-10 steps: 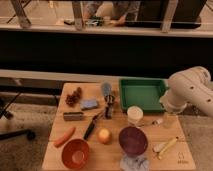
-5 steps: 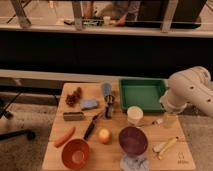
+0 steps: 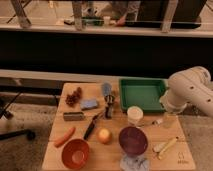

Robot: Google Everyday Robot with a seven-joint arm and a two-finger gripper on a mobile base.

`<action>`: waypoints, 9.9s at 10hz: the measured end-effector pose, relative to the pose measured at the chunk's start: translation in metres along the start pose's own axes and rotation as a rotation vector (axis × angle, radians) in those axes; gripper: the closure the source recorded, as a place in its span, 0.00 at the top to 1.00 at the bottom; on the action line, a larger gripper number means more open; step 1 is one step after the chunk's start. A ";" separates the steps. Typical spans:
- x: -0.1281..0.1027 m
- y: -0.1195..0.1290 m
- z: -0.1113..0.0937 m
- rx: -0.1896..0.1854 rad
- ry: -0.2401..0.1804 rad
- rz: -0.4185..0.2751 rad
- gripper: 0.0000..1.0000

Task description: Place banana in purple bowl

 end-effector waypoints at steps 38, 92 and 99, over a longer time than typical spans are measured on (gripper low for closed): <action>0.049 0.022 0.031 -0.041 -0.051 0.049 0.80; 0.010 0.095 0.068 0.003 -0.350 -0.232 0.00; -0.016 0.113 0.028 0.048 -0.440 -0.264 0.00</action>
